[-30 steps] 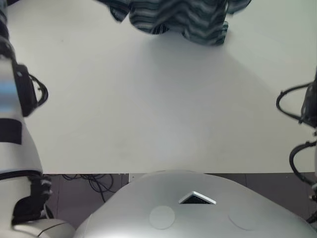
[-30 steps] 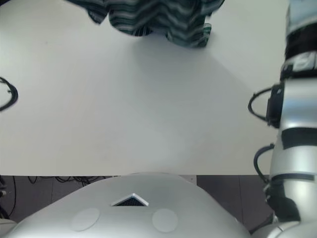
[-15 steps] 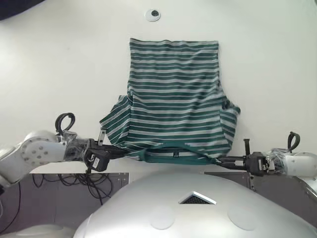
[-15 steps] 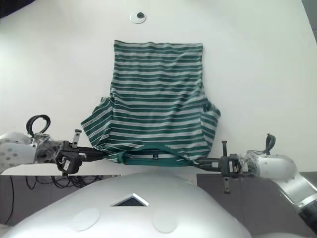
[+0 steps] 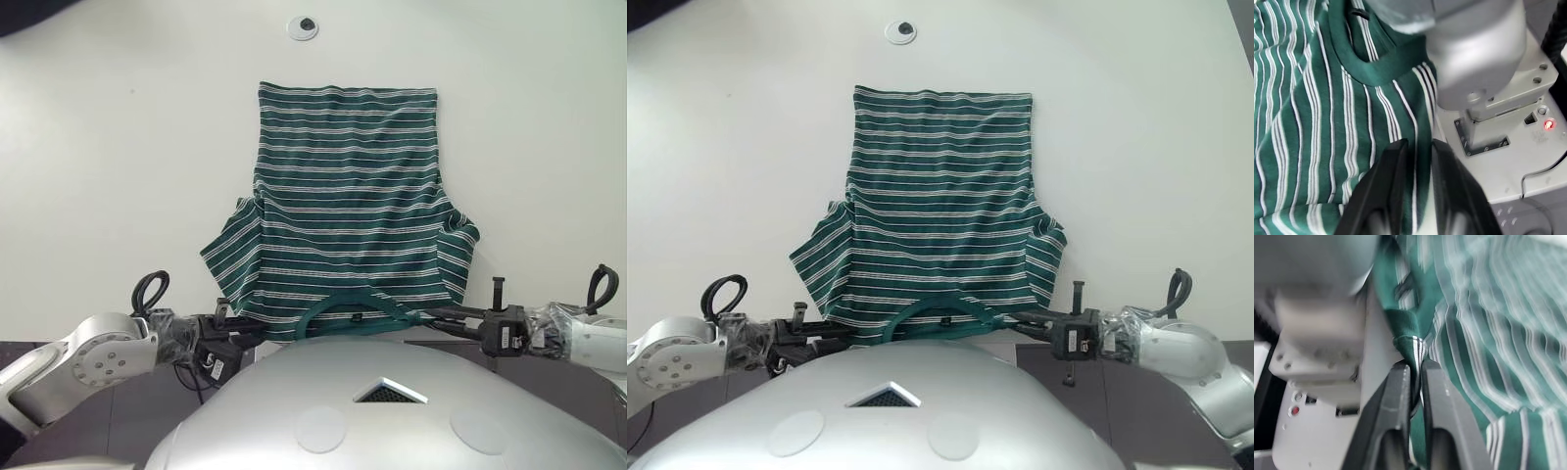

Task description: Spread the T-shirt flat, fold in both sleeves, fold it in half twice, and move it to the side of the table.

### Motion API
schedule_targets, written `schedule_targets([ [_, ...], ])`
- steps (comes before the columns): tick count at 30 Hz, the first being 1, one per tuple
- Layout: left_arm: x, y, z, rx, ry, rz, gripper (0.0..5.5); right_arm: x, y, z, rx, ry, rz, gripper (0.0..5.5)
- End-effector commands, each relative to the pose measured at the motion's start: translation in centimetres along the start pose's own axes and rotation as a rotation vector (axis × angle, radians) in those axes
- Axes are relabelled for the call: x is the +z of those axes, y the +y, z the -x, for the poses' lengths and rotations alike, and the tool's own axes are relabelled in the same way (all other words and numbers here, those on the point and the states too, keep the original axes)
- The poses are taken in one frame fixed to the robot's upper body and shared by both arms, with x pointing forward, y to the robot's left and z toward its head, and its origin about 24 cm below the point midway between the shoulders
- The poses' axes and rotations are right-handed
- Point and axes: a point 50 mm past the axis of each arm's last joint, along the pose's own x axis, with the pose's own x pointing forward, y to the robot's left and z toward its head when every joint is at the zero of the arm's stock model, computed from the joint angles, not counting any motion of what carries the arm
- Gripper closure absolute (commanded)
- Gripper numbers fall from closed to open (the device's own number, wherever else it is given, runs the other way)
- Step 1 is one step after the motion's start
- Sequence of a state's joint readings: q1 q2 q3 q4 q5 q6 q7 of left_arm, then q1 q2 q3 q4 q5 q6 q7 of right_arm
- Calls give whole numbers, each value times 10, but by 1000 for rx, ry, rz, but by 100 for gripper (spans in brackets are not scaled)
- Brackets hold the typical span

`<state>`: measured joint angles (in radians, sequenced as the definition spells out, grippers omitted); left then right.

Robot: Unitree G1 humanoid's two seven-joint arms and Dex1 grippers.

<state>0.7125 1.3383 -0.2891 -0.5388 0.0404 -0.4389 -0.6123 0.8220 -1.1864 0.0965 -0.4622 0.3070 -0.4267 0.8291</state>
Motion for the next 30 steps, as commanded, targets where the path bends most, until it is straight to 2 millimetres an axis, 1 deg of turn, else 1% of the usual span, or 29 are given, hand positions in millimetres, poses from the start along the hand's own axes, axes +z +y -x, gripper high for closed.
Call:
schedule_targets([
  [1,18,11,14,-32,-78,135,409,15,-4,13,23,-77,-68,445],
  [3,26,19,21,-46,-133,178,390,20,-12,24,16,-98,-89,416],
  [5,32,36,24,3,-213,163,390,21,-27,34,-34,-108,-75,410],
  [7,26,67,22,165,-263,108,390,17,-42,40,-98,-103,-50,410],
  [8,12,90,16,301,-236,72,390,13,-48,41,-129,-101,-44,410],
  [10,-10,130,1,479,-184,54,390,5,-57,37,-178,-88,-20,410],
  [12,-32,159,-12,575,-77,42,390,0,-62,31,-202,-79,0,410],
  [13,-42,169,-17,603,-21,28,390,-2,-63,29,-206,-76,6,410],
  [14,-53,175,-21,614,32,30,390,-4,-64,27,-211,-68,12,410],
  [15,-66,177,-25,604,90,44,390,-6,-66,26,-225,-63,19,410],
  [17,-83,176,-30,582,156,70,390,-7,-68,25,-248,-61,34,410],
  [20,-99,172,-25,594,206,84,390,-9,-82,23,-350,-65,68,410],
  [22,-110,164,-18,580,241,104,390,-12,-89,22,-397,-55,74,410],
  [25,-123,147,-6,560,280,144,390,-13,-92,19,-421,-50,75,410],
  [27,-132,136,8,587,314,182,390,-13,-95,14,-439,-48,73,410],
  [30,-138,130,25,635,343,203,390,-16,-97,7,-444,-39,66,410],
])
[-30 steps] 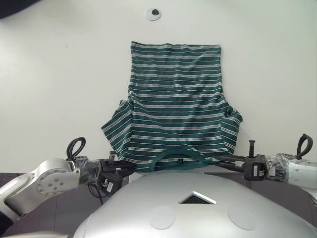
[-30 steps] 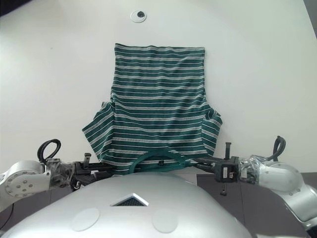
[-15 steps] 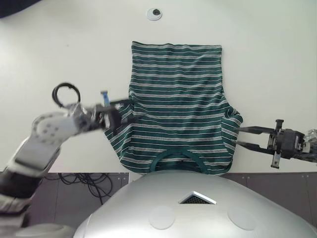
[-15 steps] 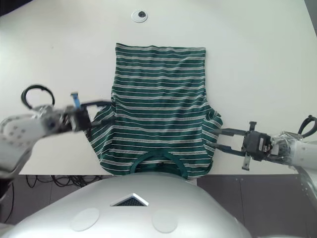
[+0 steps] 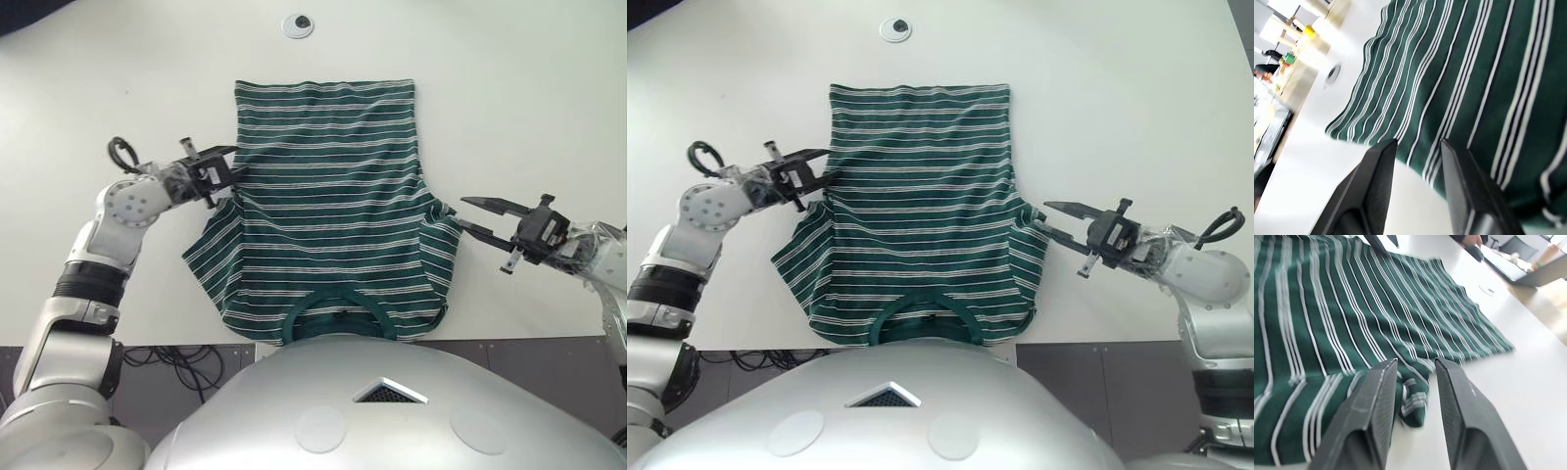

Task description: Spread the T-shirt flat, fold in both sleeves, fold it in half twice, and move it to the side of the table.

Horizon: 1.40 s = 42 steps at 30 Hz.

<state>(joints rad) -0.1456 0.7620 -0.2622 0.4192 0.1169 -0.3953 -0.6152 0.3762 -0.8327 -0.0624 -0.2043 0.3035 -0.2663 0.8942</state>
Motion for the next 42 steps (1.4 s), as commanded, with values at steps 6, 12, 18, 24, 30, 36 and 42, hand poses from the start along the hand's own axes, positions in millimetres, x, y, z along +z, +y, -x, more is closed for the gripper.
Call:
schedule_targets([
  [6,-23,1,34,45,101,43,390,-9,12,-28,46,13,-16,410],
  [12,-1,21,37,192,-22,32,390,-17,13,-49,59,32,0,410],
  [18,5,38,61,322,-55,31,390,-42,22,-53,106,211,70,410],
  [24,2,20,92,289,-39,95,390,-53,26,-33,113,335,93,410],
  [30,2,-17,125,147,-81,453,390,-32,27,-3,52,291,1,410],
  [36,-9,-72,148,-12,-29,987,390,-7,22,-3,-42,171,-51,410],
  [42,-22,-85,149,39,150,1167,390,1,21,-2,-54,150,-49,410],
])
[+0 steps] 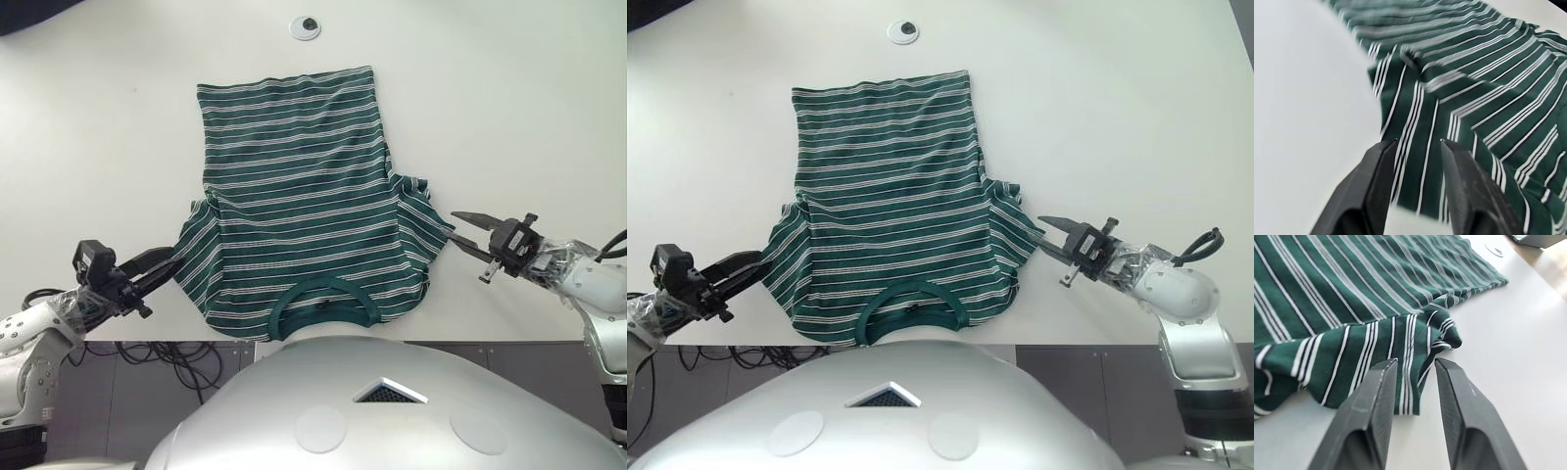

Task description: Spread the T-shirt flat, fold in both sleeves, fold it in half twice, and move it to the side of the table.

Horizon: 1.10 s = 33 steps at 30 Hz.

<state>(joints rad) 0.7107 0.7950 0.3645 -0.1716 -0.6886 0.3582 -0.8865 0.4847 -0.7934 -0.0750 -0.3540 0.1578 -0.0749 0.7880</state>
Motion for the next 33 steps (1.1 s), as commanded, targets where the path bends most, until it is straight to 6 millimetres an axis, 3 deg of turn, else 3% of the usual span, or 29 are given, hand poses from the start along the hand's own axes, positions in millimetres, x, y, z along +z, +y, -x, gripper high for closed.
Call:
schedule_targets([
  [1,-7,3,0,79,72,61,390,5,1,1,-7,-18,-4,410],
  [6,-15,5,-2,122,109,73,390,6,1,2,-7,-20,0,410],
  [12,-9,8,5,123,56,65,390,5,1,1,-8,-22,-4,410],
  [20,-31,12,8,132,160,76,390,6,1,0,-9,-29,-2,410],
  [31,-33,3,9,57,179,71,545,8,1,-1,-6,-37,0,406],
  [33,-33,2,9,42,179,70,548,9,0,-1,-5,-40,0,406],
])
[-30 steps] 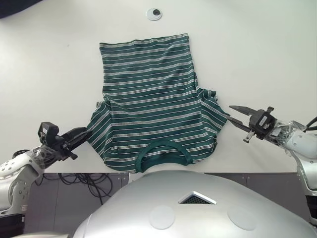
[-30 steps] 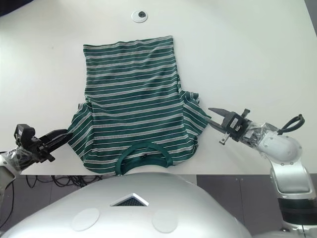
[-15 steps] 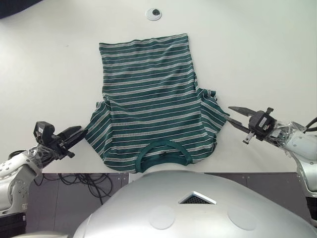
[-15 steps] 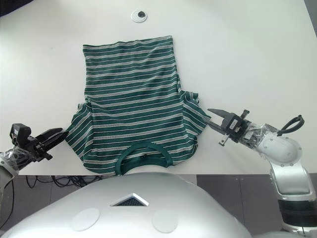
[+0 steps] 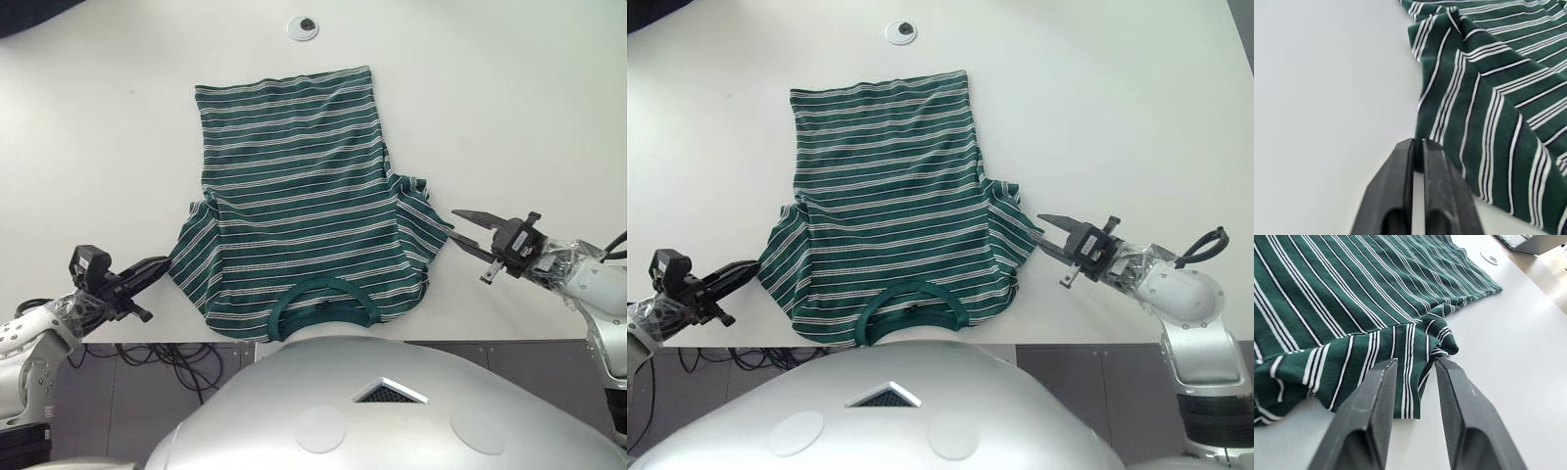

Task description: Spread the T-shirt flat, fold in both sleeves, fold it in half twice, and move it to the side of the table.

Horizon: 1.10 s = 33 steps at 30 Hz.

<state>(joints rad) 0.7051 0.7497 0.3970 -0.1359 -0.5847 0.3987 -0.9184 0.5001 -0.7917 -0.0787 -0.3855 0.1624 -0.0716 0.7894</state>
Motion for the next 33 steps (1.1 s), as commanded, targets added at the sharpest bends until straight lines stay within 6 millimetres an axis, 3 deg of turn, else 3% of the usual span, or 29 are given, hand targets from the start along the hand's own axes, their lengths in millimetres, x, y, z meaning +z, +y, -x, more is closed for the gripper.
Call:
schedule_targets([
  [1,-20,-4,2,-17,115,47,548,4,-3,-2,-12,-27,-5,406],
  [5,-18,-1,3,-14,105,42,548,5,-3,-3,-14,-31,-4,406],
  [11,8,28,14,18,8,63,548,5,-4,-6,-15,-39,-6,406],
  [15,22,31,14,-15,-17,17,548,5,-4,-6,-17,-42,-8,406],
  [19,41,14,-7,-140,-68,-41,548,5,-7,-5,-18,-43,-7,406],
  [26,86,-49,-51,-467,-217,-83,548,3,-12,3,-52,-30,-5,406],
  [33,78,-79,-98,-538,-167,-77,548,-6,-22,12,-76,8,-34,406],
])
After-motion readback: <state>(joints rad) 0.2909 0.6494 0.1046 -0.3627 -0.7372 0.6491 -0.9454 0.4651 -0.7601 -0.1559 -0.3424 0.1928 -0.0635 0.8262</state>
